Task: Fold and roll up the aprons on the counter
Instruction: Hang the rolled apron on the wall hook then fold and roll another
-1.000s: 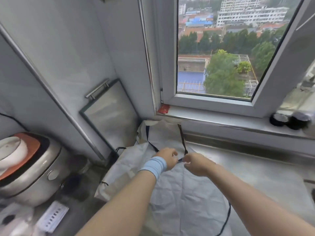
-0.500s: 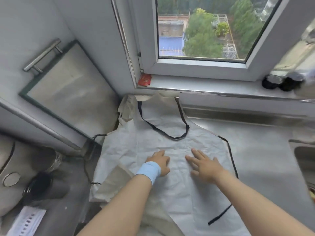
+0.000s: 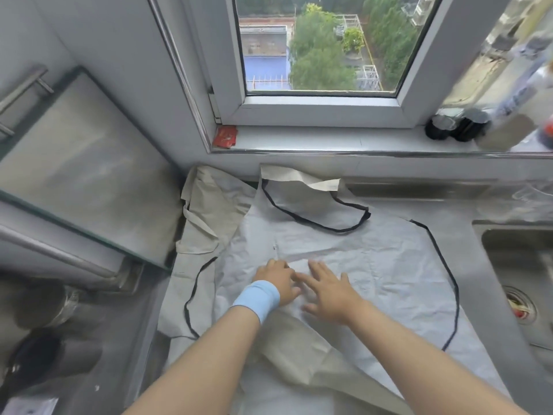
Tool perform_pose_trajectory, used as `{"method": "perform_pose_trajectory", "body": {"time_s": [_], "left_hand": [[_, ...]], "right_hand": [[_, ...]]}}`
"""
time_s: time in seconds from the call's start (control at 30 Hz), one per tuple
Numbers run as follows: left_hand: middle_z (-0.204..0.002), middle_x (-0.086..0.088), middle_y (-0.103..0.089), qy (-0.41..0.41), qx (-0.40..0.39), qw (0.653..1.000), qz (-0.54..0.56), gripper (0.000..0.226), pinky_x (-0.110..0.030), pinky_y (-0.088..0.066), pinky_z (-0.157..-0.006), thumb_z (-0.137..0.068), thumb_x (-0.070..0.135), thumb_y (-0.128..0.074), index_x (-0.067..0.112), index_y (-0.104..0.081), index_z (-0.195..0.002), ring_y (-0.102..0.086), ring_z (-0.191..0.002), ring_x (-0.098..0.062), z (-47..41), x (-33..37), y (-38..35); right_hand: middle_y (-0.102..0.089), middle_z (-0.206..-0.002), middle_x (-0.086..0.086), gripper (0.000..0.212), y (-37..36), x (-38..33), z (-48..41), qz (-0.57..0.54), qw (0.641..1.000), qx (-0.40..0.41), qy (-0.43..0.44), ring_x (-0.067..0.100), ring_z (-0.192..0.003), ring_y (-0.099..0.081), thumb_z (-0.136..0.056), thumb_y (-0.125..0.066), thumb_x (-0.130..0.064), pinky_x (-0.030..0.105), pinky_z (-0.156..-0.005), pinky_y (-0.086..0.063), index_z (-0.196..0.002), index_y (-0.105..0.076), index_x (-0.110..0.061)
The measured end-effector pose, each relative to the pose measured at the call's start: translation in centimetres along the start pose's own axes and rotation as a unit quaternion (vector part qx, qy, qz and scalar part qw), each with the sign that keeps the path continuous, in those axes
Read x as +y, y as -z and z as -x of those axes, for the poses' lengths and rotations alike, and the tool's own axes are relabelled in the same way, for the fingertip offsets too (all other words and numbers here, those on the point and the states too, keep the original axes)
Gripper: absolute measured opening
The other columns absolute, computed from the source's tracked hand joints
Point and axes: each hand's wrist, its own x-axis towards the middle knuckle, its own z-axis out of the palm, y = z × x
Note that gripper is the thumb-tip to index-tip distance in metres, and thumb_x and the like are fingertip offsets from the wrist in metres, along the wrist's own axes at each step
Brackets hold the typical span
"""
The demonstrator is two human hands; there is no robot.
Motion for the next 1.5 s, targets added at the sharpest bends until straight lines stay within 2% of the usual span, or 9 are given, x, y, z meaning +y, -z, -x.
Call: {"method": "perform_pose_trajectory", "body": {"time_s": [0.17,0.3,0.43,0.6,0.77,1.0,1.13,1.33,1.5], "left_hand": [[-0.116,0.01,-0.065,0.005,-0.182,0.98,0.075,0.057,-0.031,-0.047,-0.093,-0.067,0.069,-0.067,0.034,-0.066,-0.112,-0.06,-0.104,-0.014,3.0,-1.5,1.2],[-0.106,0.001,-0.07,-0.042,-0.206,0.977,0.016,0.038,-0.024,-0.045,-0.075,-0.076,0.04,-0.077,0.025,-0.07,-0.11,-0.059,-0.085,-0.016,4.6,-1.8,1.4],[-0.097,-0.004,-0.068,-0.034,-0.132,0.99,0.035,0.025,-0.023,-0.043,-0.071,-0.084,0.027,-0.067,0.02,-0.072,-0.107,-0.063,-0.09,-0.024,5.8,-1.6,1.8],[-0.096,0.004,-0.068,0.0,-0.078,0.996,0.044,0.023,-0.025,-0.049,-0.077,-0.081,0.032,-0.065,0.029,-0.071,-0.103,-0.064,-0.089,-0.02,7.8,-0.8,2.1],[-0.103,0.004,-0.069,0.03,-0.096,0.993,0.058,0.026,-0.023,-0.048,-0.077,-0.082,0.029,-0.068,0.026,-0.072,-0.108,-0.06,-0.085,-0.016,10.4,1.4,0.7],[-0.114,0.003,-0.069,0.068,-0.14,0.987,0.033,0.03,-0.025,-0.046,-0.078,-0.082,0.03,-0.073,0.023,-0.073,-0.111,-0.056,-0.084,-0.015,15.3,3.9,-4.3],[-0.112,0.009,-0.068,0.101,-0.18,0.975,0.086,0.033,-0.026,-0.05,-0.082,-0.075,0.038,-0.077,0.03,-0.073,-0.107,-0.063,-0.093,-0.015,17.4,3.3,-6.6],[-0.126,0.003,-0.058,0.211,0.112,0.953,0.187,0.031,-0.035,-0.045,-0.099,-0.089,0.024,-0.052,0.028,-0.065,-0.117,-0.051,-0.119,-0.021,17.5,-0.2,-7.0],[-0.141,-0.013,-0.042,0.389,0.169,0.841,0.335,0.052,-0.044,-0.037,-0.108,-0.088,0.03,-0.056,0.013,-0.045,-0.135,-0.04,-0.13,-0.036,15.5,-3.9,-9.1]], "right_hand": [[0.033,-0.158,-0.01,0.089,-0.7,0.0,0.0,0.075,0.995,-0.048,-0.046,0.016,-0.146,0.028,-0.081,-0.05,-0.069,0.074,-0.108,-0.002,-0.149,0.006,-0.054],[0.03,-0.16,-0.003,0.091,0.7,-0.4,-0.6,0.098,0.988,-0.063,-0.106,0.023,-0.148,0.024,-0.084,-0.05,-0.067,0.072,-0.108,-0.004,-0.149,0.011,-0.052],[-0.017,-0.16,0.013,0.063,1.2,-2.1,0.3,0.059,0.991,0.008,-0.121,0.033,-0.149,-0.011,-0.091,-0.048,-0.054,0.059,-0.112,-0.02,-0.147,-0.033,-0.029],[-0.066,-0.078,-0.007,0.056,2.1,-3.8,4.8,-0.324,0.945,-0.025,-0.044,0.013,-0.071,-0.061,-0.072,-0.062,-0.07,0.026,-0.065,-0.047,-0.084,-0.071,-0.017],[-0.065,-0.061,-0.008,0.007,1.7,-3.2,9.2,-0.226,0.966,-0.127,0.024,0.009,-0.061,-0.063,-0.073,-0.075,-0.021,0.022,-0.06,-0.046,-0.076,-0.07,-0.018],[-0.074,-0.086,-0.013,0.025,-3.2,-4.1,13.0,-0.224,0.948,-0.224,0.026,0.007,-0.083,-0.068,-0.077,-0.067,-0.046,0.027,-0.087,-0.052,-0.09,-0.077,-0.028],[-0.071,-0.111,-0.011,0.026,-4.6,-4.5,12.7,-0.173,0.979,-0.108,0.025,0.011,-0.102,-0.064,-0.086,-0.059,-0.036,0.025,-0.088,-0.049,-0.105,-0.075,-0.028],[-0.039,-0.147,0.005,0.046,-5.1,-5.3,9.7,-0.033,0.998,0.022,0.044,0.024,-0.138,-0.034,-0.089,-0.062,-0.033,0.038,-0.105,-0.035,-0.134,-0.054,-0.033],[0.011,-0.164,0.007,0.095,-6.9,-6.5,7.3,0.028,0.999,-0.013,0.017,0.027,-0.151,0.011,-0.079,-0.07,-0.049,0.064,-0.112,-0.018,-0.153,-0.011,-0.041]]}}
